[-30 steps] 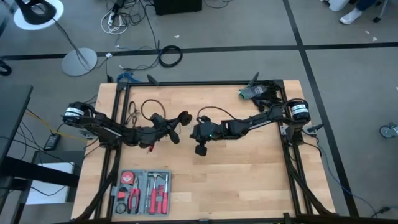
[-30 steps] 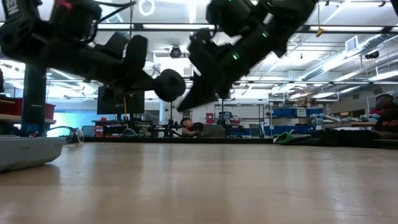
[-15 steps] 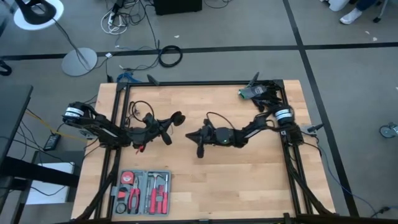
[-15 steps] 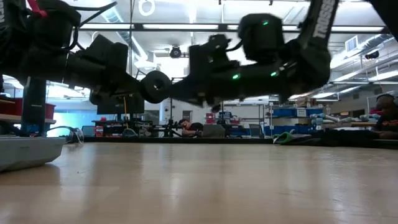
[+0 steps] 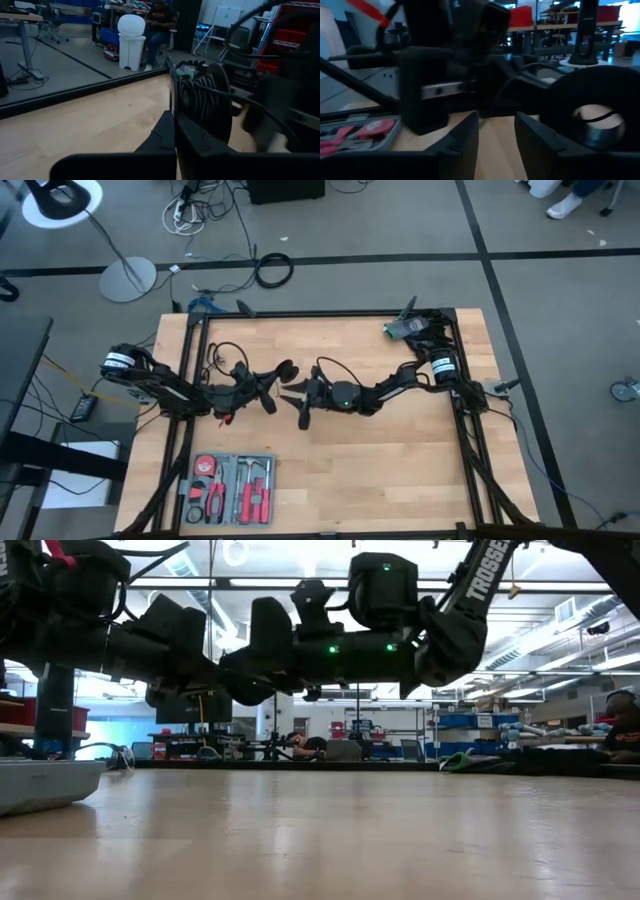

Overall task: Coil cords
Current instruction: Coil the black wire on the spool

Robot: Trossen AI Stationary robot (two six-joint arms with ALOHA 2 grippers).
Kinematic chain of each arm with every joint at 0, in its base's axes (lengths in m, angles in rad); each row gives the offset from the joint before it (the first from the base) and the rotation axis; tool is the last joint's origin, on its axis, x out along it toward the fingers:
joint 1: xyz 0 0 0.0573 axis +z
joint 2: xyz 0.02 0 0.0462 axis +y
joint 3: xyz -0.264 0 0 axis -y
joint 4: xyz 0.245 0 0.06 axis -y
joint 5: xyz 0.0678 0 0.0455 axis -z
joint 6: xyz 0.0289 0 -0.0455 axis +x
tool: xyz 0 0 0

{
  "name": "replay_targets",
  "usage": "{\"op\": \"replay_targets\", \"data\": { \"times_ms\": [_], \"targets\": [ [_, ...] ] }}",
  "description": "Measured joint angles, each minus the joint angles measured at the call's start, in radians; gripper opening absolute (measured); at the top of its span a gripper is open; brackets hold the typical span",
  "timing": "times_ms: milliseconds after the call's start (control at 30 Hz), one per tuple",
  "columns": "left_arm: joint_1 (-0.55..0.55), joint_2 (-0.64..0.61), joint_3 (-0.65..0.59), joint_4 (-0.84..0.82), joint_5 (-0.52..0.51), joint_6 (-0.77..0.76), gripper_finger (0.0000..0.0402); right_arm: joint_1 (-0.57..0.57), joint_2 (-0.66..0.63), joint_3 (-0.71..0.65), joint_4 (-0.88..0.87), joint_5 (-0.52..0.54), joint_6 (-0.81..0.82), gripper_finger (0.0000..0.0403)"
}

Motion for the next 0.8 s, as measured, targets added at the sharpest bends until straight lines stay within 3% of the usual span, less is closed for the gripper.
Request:
{"op": "replay_targets", "data": {
  "times_ms": [300,467,800],
  "targets": [
    [0.0,0.0,0.0,0.005,0.016,-0.002,0.0,-0.017,-0.001,0.053,-0.089,-0.005,0.009,0.0142],
    [0.0,0.0,0.0,0.004,0.016,-0.002,0.0,-0.017,-0.001,0.095,-0.156,-0.069,0.01,0.014],
    [0.0,0.0,0.0,0.003,0.017,-0.003,0.0,-0.022,-0.001,0.099,-0.167,-0.073,0.098,0.0124]
  ]
}}
